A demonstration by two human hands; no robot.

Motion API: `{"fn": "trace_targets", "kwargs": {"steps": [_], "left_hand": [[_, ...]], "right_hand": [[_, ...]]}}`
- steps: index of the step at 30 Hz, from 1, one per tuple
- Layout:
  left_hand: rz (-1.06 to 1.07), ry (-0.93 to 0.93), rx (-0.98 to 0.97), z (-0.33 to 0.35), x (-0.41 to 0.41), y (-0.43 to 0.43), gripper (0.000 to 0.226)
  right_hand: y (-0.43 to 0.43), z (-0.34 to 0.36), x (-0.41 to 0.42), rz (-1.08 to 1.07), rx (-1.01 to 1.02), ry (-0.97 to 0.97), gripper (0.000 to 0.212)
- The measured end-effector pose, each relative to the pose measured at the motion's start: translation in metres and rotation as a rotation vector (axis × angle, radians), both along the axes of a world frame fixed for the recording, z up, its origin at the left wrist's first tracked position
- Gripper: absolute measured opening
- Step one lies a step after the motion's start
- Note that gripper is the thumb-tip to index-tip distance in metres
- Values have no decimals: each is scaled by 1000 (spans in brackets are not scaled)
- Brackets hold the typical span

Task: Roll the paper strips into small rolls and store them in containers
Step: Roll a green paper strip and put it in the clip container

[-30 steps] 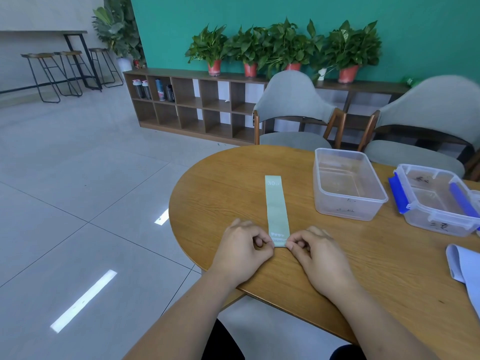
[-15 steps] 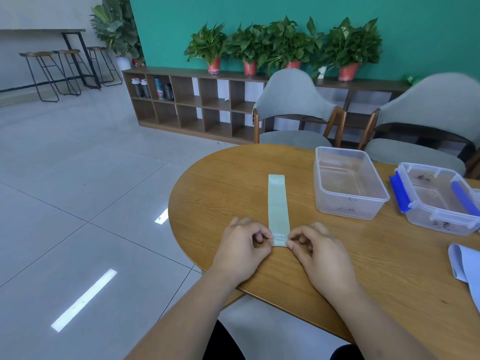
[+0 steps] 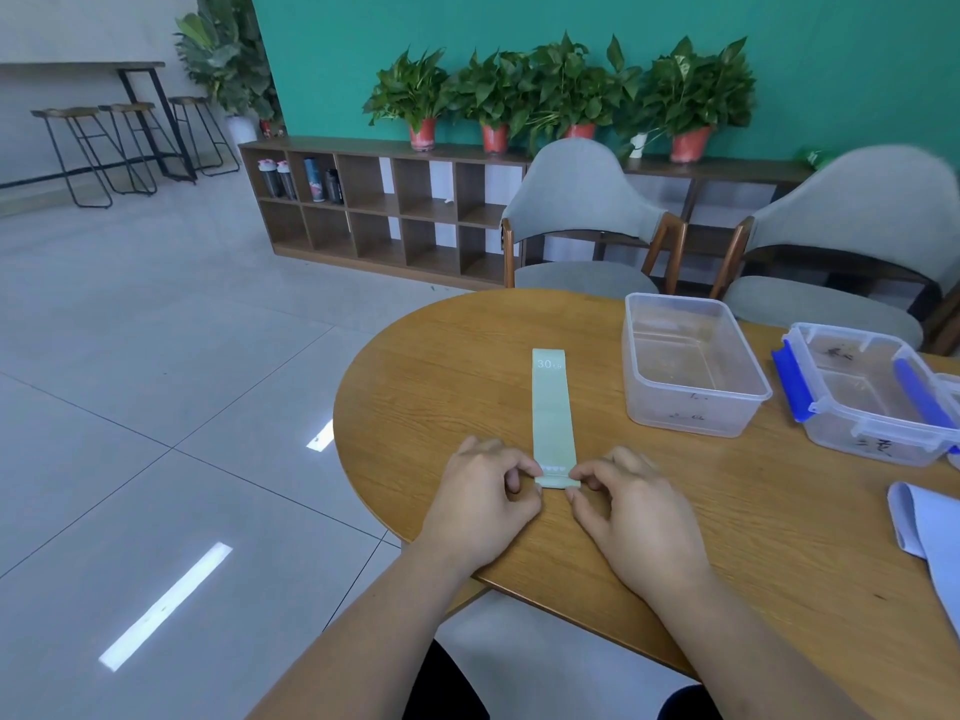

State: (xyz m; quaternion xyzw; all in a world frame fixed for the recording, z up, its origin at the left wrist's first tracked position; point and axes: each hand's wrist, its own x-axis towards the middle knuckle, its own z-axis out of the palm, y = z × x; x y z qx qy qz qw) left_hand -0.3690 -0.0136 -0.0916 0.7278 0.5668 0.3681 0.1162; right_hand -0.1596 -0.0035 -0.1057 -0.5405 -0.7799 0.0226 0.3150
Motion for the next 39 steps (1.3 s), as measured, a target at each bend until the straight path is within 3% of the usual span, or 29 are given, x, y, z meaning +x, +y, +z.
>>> {"fn": "trace_targets", "kwargs": {"steps": [14,27,39], "left_hand": [[6,-16,-7,3,1,-1,5],[5,-20,1,2,0,0,8],[5,45,19,-1,0,1,17]], "right_hand": [[1,2,0,-1,-28,-3,10],[1,3,0,-11,-38,44,5],[2,-2,1,-8,-45,19,18]]}}
